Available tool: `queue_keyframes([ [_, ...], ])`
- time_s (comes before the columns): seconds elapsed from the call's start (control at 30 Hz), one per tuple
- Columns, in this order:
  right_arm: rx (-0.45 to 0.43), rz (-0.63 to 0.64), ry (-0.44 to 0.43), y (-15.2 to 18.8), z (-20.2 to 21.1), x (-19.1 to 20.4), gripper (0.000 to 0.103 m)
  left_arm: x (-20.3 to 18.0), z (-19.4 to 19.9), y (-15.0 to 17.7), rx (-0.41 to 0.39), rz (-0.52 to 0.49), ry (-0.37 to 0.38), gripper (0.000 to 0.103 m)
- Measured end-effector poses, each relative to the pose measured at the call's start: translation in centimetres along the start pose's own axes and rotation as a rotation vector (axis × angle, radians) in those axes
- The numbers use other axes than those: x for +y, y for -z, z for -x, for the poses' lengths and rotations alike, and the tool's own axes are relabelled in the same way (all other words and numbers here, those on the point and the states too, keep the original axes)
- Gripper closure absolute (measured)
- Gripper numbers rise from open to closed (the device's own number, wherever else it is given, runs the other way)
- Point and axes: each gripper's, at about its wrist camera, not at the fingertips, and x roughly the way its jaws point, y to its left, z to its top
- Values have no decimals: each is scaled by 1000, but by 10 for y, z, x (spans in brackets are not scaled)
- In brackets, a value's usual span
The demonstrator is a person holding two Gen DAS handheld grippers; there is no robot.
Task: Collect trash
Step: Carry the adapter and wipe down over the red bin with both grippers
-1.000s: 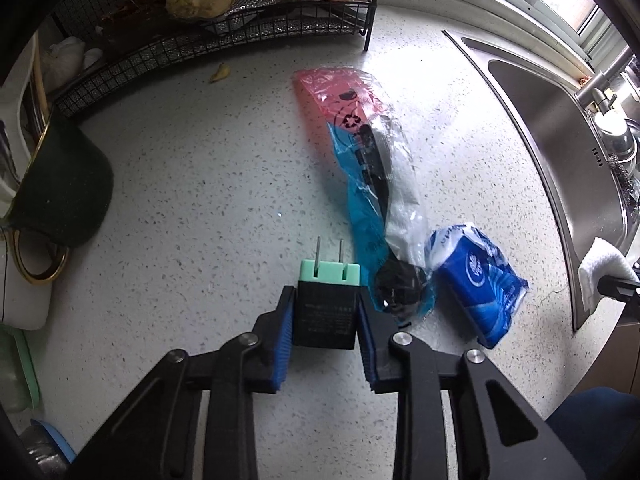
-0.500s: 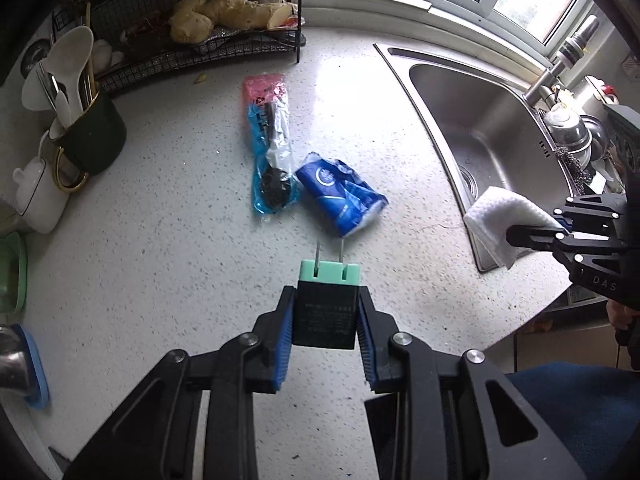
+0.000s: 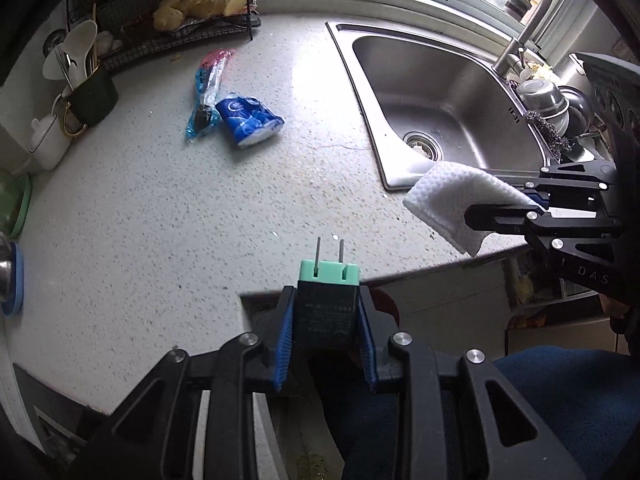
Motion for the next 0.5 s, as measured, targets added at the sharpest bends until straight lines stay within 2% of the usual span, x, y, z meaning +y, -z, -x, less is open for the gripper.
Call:
queue_keyframes([
  [0.27,17,41,-17,60,14,9,95,-57,-5,53,9,22,-9,76],
  [0.5,50,49,-25,104,13,12,95,-90,-21,90,44,49,-25,77],
])
